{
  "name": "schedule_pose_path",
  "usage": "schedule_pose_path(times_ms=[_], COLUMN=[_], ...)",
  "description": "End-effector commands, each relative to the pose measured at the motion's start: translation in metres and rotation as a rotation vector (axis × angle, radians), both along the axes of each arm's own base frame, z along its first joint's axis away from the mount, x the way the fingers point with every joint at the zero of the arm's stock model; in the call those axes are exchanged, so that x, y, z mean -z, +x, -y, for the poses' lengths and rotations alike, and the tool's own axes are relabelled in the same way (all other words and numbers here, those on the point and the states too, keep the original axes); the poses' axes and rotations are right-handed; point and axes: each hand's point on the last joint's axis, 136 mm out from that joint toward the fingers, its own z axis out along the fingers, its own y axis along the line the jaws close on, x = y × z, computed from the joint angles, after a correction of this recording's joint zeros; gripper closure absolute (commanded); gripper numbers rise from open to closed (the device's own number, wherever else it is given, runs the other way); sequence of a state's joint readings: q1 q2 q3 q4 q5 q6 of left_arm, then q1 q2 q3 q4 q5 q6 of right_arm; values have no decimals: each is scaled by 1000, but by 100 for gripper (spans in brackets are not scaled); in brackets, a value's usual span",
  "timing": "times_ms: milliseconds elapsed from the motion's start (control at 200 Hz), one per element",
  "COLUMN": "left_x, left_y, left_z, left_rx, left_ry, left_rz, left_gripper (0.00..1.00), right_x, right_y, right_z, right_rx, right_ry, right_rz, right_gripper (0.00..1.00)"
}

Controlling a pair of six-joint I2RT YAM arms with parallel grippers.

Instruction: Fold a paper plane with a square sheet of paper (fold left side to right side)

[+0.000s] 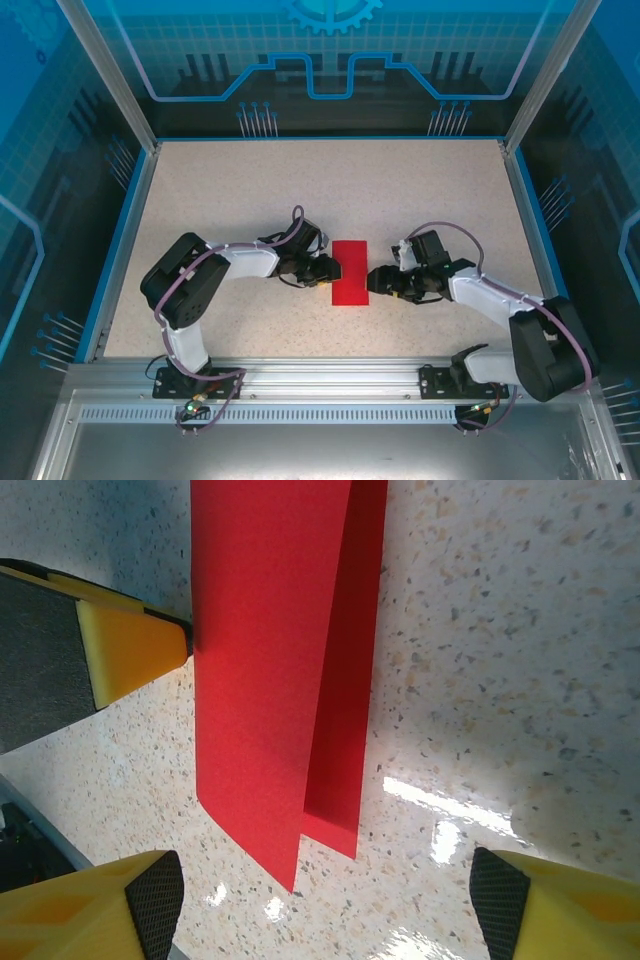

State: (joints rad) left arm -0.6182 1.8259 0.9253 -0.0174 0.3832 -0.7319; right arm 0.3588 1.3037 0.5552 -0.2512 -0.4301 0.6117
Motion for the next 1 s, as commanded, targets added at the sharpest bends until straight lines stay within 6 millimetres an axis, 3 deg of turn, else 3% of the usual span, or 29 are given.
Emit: schedule_pose_path(times_ms=[0, 320, 525, 695, 840, 995], left_x=[-2, -3, -11, -28, -43, -64], left_y=[1, 0, 1, 3, 5, -7], left_z=[5, 4, 3, 0, -14, -24], left_rx=[11, 9, 7, 5, -17, 18], left_ry=[-1, 1, -4, -17, 14, 56], left_rz=[-4, 0, 27, 93, 178, 323], left_gripper=[66, 66, 63, 55, 50, 45], right_x=[-5, -3, 2, 7, 5, 4], right_y=[7, 23, 33, 41, 50, 59], right_z=[-8, -27, -34, -42, -49, -53], right_rx=[12, 25, 43, 46, 47, 49], right_ry=[60, 152, 173, 191, 235, 255], right_rz=[-22, -70, -103, -124, -126, -130], right_gripper=[22, 33, 35, 36, 37, 39])
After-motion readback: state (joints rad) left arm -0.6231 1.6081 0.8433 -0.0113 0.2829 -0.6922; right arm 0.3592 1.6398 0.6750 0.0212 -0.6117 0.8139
